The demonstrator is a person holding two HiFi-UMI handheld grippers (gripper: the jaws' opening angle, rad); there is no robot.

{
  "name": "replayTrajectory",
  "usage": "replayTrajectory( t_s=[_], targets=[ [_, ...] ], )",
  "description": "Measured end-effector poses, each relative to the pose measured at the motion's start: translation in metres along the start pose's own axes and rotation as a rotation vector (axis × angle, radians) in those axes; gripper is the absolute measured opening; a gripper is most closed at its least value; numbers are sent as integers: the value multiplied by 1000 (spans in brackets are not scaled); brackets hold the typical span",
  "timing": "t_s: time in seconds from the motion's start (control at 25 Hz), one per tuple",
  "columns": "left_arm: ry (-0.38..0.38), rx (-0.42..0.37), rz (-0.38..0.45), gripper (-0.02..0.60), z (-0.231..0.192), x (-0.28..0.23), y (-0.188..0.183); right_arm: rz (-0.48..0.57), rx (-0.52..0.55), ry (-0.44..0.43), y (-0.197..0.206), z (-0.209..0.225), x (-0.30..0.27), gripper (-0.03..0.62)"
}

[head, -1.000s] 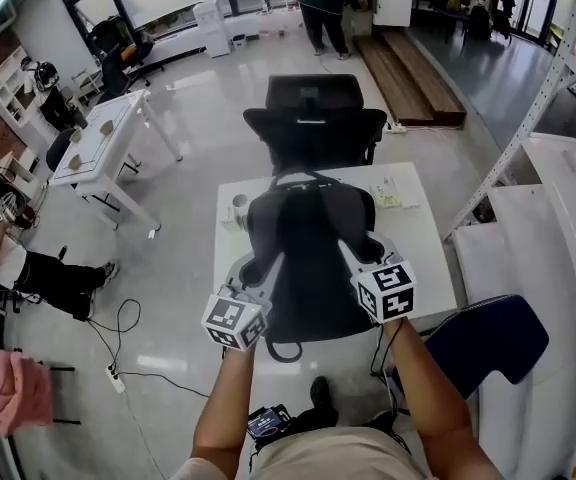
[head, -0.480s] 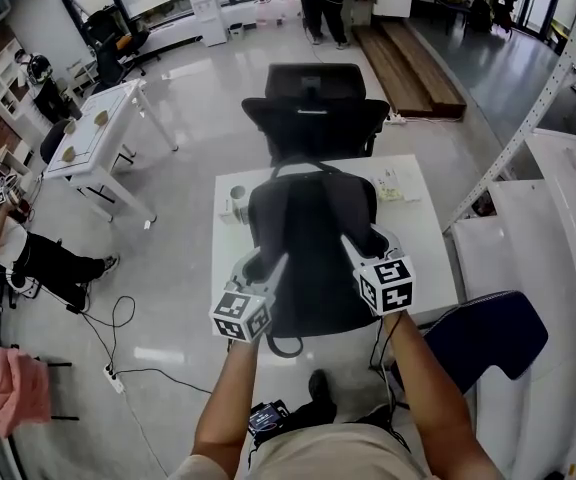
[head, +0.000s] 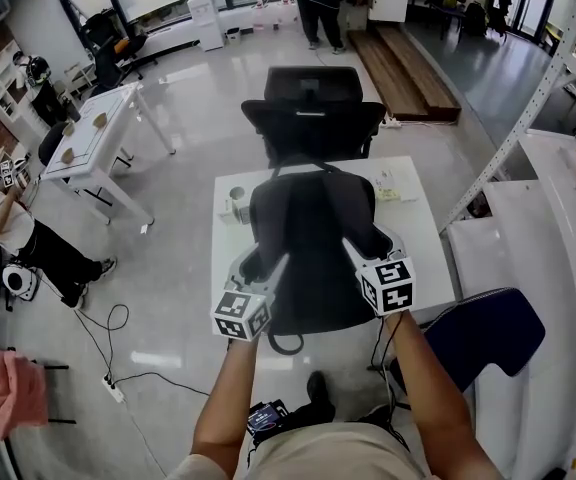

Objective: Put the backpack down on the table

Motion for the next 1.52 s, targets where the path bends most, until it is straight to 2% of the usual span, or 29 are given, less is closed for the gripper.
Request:
replayTrajectory(
  t_s=[0.2,0.44,0.64,0.76,0.8,0.84,0.88,1.0,1.12,1.28,1.52],
  targets=[
    [-37,-62,8,241,8,14,-7,-1,13,39,0,3,13,227],
    [-46,-89,5,241,17,39,-2,-12,23,75,9,5,35,227],
    [-33,-124,30,241,34,56,-15,13,10,41,7,0,59,225],
    [-42,-151,62,224,51,71,-27,52,18,-13,3,-11,76,224],
    [-49,-158,74,204,59,76,-31,65,25,-33,1,-14,84,204],
    [-56,-162,83,177,68,81,-36,79,33,-52,-2,-17,92,106],
    [-61,-164,90,149,79,86,-40,92,40,-72,-5,-18,101,48],
    [-63,-184,112,76,115,97,-50,137,67,-136,-14,-23,134,38],
    [-56,-217,145,33,156,109,-65,190,100,-182,-26,-24,174,32],
    [-32,-254,152,15,214,121,-79,244,125,-240,-39,-20,228,26],
    [-6,-302,143,14,295,138,-88,273,138,-340,-38,-18,310,25]
  ],
)
Point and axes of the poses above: the fingertips, and each gripper's own axes: x backward along the fingers, z to its right, y out of its underside, the point moved 8 cm from there along x, backward along the fingers, and after that the axes turned 11 degrees about y, right-handed, at the moved point
